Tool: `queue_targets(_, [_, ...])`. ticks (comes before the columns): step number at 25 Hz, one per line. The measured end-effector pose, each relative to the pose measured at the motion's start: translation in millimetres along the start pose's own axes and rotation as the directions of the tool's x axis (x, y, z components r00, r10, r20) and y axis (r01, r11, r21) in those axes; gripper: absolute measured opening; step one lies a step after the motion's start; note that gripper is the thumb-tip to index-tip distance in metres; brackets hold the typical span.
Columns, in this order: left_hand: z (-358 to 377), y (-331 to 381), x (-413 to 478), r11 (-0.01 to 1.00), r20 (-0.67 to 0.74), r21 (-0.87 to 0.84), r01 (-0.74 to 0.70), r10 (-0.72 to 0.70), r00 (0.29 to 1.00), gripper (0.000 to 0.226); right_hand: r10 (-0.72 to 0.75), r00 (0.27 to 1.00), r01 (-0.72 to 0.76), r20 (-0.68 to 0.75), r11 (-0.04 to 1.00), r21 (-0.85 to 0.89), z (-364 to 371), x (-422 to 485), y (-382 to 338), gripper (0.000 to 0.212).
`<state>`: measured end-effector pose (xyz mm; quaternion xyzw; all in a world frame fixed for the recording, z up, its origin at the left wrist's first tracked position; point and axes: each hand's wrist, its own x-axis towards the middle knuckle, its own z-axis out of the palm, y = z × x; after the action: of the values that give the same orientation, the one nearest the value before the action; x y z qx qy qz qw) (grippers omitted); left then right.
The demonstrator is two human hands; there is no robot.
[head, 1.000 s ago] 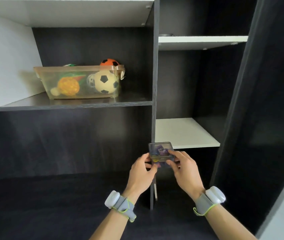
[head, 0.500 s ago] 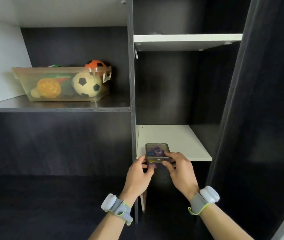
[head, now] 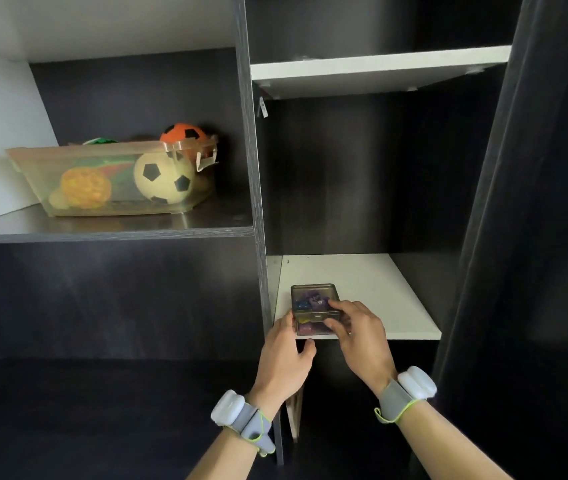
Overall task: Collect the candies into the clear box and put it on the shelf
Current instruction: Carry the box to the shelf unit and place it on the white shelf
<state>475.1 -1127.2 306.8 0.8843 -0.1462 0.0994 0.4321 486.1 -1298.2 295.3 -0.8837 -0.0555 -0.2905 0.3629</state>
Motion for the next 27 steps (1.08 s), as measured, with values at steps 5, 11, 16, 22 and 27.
queue_targets(5, [16,-7,8,0.929,0.03,0.362,-0.081,0.075,0.997,0.073,0.011,1.0,-0.01,0.01,0.999,-0.051,5,22,7,0.035])
queue_targets(11, [29,-22,5,0.773,0.055,0.606,-0.189,0.197,0.979,0.07,0.041,0.998,-0.037,0.044,0.994,-0.105,16,49,10,0.033])
queue_targets(16, [29,-27,12,0.754,0.086,0.613,-0.236,0.233,0.969,0.07,0.08,0.992,-0.064,0.099,0.986,-0.153,27,82,10,0.029])
queue_targets(22, [29,-24,33,0.763,0.061,0.603,-0.234,0.248,0.967,0.069,0.132,0.981,-0.108,0.139,0.98,-0.165,41,118,13,0.026])
queue_targets(27, [40,-19,56,0.796,0.05,0.582,-0.169,0.173,0.984,0.064,0.157,0.975,-0.13,0.157,0.977,-0.167,51,142,20,0.026])
